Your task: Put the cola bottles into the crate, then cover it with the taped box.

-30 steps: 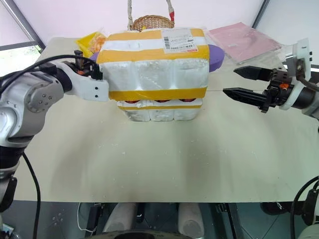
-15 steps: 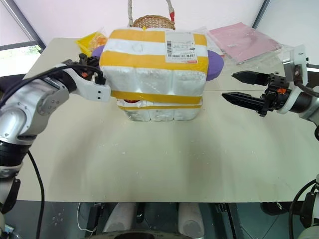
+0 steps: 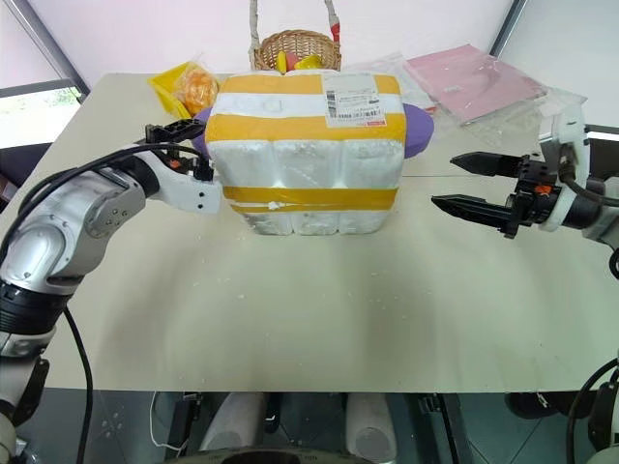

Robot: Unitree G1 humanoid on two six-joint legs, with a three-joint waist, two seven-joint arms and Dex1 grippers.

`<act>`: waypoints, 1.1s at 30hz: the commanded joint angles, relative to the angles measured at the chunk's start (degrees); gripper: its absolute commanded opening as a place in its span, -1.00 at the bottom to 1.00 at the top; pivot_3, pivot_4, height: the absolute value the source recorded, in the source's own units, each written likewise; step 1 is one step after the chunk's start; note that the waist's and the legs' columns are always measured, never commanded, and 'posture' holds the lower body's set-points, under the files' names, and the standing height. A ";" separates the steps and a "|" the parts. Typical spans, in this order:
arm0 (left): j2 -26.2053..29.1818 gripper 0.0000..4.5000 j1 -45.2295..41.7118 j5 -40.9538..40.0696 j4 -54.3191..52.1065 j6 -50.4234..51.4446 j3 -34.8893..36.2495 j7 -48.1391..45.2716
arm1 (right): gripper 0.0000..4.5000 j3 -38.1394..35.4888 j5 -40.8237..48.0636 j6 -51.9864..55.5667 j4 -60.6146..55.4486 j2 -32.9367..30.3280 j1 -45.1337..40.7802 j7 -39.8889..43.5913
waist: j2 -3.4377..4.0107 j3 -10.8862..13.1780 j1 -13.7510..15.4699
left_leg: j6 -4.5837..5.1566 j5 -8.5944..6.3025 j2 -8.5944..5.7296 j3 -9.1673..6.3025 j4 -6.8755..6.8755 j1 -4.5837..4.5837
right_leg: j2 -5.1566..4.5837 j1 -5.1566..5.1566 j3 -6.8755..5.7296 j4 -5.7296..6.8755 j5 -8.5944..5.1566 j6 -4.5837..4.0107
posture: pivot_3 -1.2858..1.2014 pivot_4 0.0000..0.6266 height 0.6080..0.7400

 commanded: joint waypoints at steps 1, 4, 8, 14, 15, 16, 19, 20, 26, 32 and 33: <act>1.88 0.74 0.19 -3.72 -3.37 -0.36 4.19 -1.61 | 1.00 -1.27 -0.10 -0.96 0.16 -0.96 -0.50 0.44 | 0.00 0.00 -0.02 | 0.00 0.00 0.00 0.00 0.01 0.00 | 0.00 0.00 0.00 0.00 0.00 0.00 | 0.03 -0.52 0.97; 3.66 0.74 1.25 -7.12 -4.96 -1.12 6.18 -3.32 | 1.00 -1.05 -0.70 -1.72 1.58 -1.01 -0.94 1.07 | 0.00 0.00 -0.11 | 0.02 -0.01 0.00 0.00 0.06 0.00 | 0.00 0.01 0.00 0.01 0.00 0.00 | 0.03 -0.52 0.97; 7.70 0.74 4.01 -9.41 -8.34 -2.97 8.57 -5.63 | 1.00 -0.50 -1.48 -2.91 3.57 -0.79 -1.69 1.90 | 0.00 0.00 -0.15 | 0.05 -0.03 0.01 0.00 0.08 0.01 | 0.00 0.02 0.01 0.02 0.00 0.00 | 0.03 -0.52 0.97; 14.04 0.74 12.94 -19.08 -13.20 -5.99 14.88 -11.69 | 1.00 0.21 -2.30 -4.07 5.18 -0.44 -2.40 2.82 | 0.02 0.00 -0.31 | 0.05 -0.04 0.03 0.00 0.10 0.01 | 0.00 0.03 0.02 0.02 0.00 0.00 | 0.03 -0.52 0.97; 12.80 0.74 15.39 -24.11 -13.93 -1.99 17.85 -14.12 | 1.00 0.19 -2.37 -4.11 5.20 -0.53 -2.26 3.03 | 0.06 -0.01 -0.29 | 0.07 -0.04 0.04 0.02 0.10 0.01 | 0.00 0.03 0.02 0.02 0.00 -0.01 | 0.03 -0.52 0.97; 11.76 0.74 17.46 -29.10 -14.30 1.71 20.43 -16.35 | 1.00 0.18 -2.48 -4.12 5.16 -0.63 -2.11 3.24 | 0.08 0.00 -0.25 | 0.08 -0.05 0.04 0.02 0.10 0.03 | 0.00 0.04 0.03 0.01 0.00 -0.01 | 0.03 -0.52 0.97; 8.19 0.74 21.92 -44.75 -13.50 16.15 28.32 -23.86 | 1.00 0.33 -2.96 -4.34 5.14 -0.92 -1.77 3.72 | 0.08 0.00 -0.22 | 0.08 -0.05 0.05 0.02 0.12 0.03 | 0.02 0.05 0.03 0.02 0.00 -0.01 | 0.03 -0.52 0.97; 7.71 0.74 23.47 -50.77 -13.09 19.78 30.98 -27.20 | 1.00 0.42 -3.11 -4.40 5.25 -0.94 -1.81 3.78 | 0.08 0.00 -0.29 | 0.08 -0.05 0.06 0.02 0.15 0.02 | 0.02 0.05 0.02 0.03 -0.01 -0.01 | 0.03 -0.52 0.97; 11.55 0.74 18.88 -83.11 1.86 55.51 45.42 -40.02 | 1.00 2.46 -4.49 -4.47 7.18 -0.73 -4.40 4.00 | 0.08 0.00 -0.35 | 0.10 -0.07 0.15 0.00 0.24 0.04 | 0.14 0.05 0.01 0.07 -0.01 -0.01 | 0.03 -0.52 0.97; 16.30 0.74 19.62 -85.04 7.72 52.00 42.67 -44.13 | 1.00 4.32 -5.67 -4.26 9.48 -0.34 -6.51 4.29 | 0.10 0.00 -0.24 | 0.10 -0.08 0.17 0.03 0.22 0.04 | 0.14 0.08 0.02 0.02 -0.02 -0.04 | 0.03 -0.52 0.97; 16.20 0.74 18.86 -85.56 8.07 52.12 42.24 -43.71 | 1.00 4.57 -5.81 -4.32 9.78 -0.21 -6.77 4.29 | 0.10 0.00 -0.21 | 0.10 -0.08 0.17 0.02 0.23 0.05 | 0.14 0.08 0.02 0.02 -0.02 -0.04 | 0.03 -0.52 0.97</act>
